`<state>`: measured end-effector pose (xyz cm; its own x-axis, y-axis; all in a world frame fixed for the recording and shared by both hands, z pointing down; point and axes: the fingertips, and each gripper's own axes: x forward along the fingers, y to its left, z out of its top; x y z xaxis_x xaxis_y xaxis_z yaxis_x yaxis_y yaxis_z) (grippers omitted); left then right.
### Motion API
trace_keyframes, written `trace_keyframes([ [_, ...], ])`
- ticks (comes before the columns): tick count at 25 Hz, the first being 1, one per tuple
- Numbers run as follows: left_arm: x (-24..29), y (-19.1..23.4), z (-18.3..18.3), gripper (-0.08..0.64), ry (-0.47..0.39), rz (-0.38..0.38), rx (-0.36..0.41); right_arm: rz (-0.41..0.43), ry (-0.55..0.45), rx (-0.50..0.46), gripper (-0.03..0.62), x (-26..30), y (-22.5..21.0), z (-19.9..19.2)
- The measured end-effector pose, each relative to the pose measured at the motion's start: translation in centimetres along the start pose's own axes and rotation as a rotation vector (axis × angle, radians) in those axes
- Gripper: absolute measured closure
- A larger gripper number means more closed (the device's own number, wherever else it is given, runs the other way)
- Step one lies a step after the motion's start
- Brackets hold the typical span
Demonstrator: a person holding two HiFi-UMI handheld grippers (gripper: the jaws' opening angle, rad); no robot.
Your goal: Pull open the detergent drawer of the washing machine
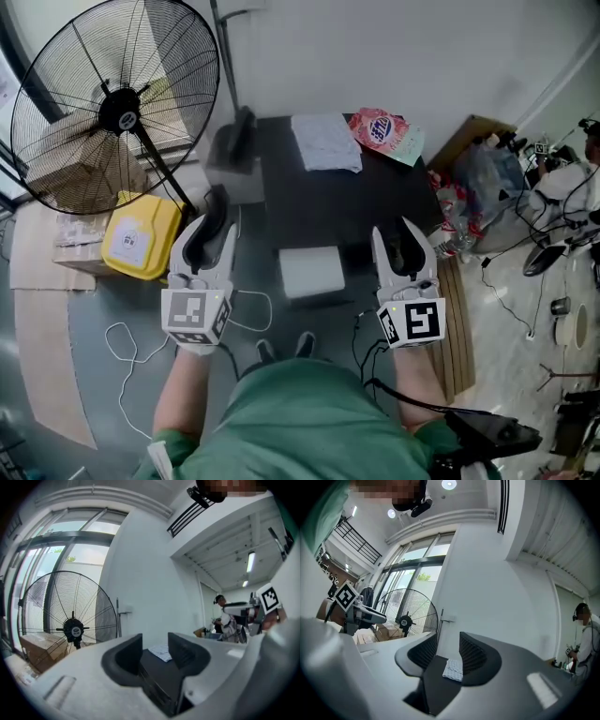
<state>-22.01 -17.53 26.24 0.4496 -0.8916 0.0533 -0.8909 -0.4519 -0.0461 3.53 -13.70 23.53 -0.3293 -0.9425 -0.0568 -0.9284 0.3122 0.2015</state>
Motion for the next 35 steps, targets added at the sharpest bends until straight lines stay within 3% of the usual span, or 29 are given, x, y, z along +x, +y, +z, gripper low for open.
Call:
trace_keyframes([
  [35, -0.3, -0.3, -1.0, 0.391, 0.024, 0.000, 0.000, 0.019, -0.010, -0.001, 0.456, -0.9, 0.7, -0.3],
])
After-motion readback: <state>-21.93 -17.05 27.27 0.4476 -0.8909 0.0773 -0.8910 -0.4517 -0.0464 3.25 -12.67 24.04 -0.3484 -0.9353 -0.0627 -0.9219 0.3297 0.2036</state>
